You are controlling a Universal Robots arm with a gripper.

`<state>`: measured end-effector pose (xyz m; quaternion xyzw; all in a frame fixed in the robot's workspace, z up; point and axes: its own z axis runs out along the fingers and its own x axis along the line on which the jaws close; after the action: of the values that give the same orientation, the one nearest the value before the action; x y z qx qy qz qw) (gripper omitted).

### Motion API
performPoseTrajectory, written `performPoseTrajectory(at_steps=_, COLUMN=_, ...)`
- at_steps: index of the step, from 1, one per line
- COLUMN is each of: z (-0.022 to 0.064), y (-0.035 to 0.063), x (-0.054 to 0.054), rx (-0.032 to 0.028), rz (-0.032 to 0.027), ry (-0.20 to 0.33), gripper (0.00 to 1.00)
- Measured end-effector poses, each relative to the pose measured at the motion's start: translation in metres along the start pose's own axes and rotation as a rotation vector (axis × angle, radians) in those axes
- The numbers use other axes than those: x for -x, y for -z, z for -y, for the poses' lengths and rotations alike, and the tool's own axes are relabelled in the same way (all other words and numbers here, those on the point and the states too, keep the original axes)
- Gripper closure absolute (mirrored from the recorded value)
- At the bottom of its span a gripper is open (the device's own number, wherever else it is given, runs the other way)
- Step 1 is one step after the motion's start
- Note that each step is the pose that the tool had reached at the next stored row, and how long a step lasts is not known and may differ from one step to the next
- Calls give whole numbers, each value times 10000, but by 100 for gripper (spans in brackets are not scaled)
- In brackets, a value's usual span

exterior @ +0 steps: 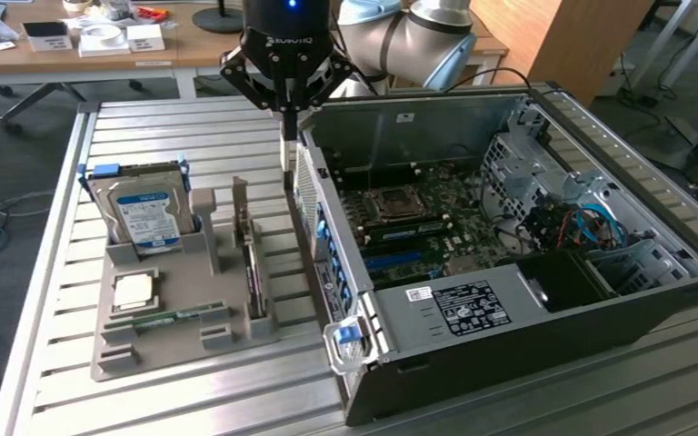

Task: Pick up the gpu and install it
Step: 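Reach for the gpu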

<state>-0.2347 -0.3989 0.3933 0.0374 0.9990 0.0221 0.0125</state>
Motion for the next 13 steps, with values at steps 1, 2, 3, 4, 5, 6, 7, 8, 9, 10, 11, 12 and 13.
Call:
performPoseTrajectory(at_steps=1, z=0, y=0, x=-2, rx=0, rz=0, ry=0, gripper=89)
performPoseTrajectory(at_steps=2, z=0, y=0, x=-6, rx=0, rz=0, ry=-2, gripper=89)
performPoseTrajectory(at_steps=3, z=1, y=0, x=-12, rx=0, rz=0, ry=-2, gripper=89)
performPoseTrajectory(at_steps=4, z=1, y=1, x=-18, rx=-1, rz=-2, ry=-1, gripper=89)
performPoseTrajectory(at_steps=5, z=2, y=1, x=-28, rx=0, rz=0, ry=0, gripper=89)
performPoseTrajectory(at_steps=6, z=3, y=1, x=-37, rx=0, rz=0, ry=-1, gripper=89)
performPoseTrajectory(at_steps=7, z=4, y=1, x=-47, rx=0, rz=-1, ry=0, gripper=89)
performPoseTrajectory(at_steps=8, z=4, y=2, x=-56, rx=0, rz=0, ry=1, gripper=89)
performPoseTrajectory(at_steps=9, z=5, y=2, x=-66, rx=0, rz=0, ry=1, gripper=89)
performPoseTrajectory(at_steps=10, z=6, y=2, x=-76, rx=0, rz=0, ry=1, gripper=89)
performPoseTrajectory(at_steps=11, z=6, y=2, x=-88, rx=0, rz=0, ry=1, gripper=89)
performPoseTrajectory(at_steps=12, z=7, y=2, x=-97, rx=1, rz=0, ry=0, gripper=89)
performPoseTrajectory(at_steps=13, z=8, y=3, x=-106, rx=0, rz=0, ry=0, gripper=89)
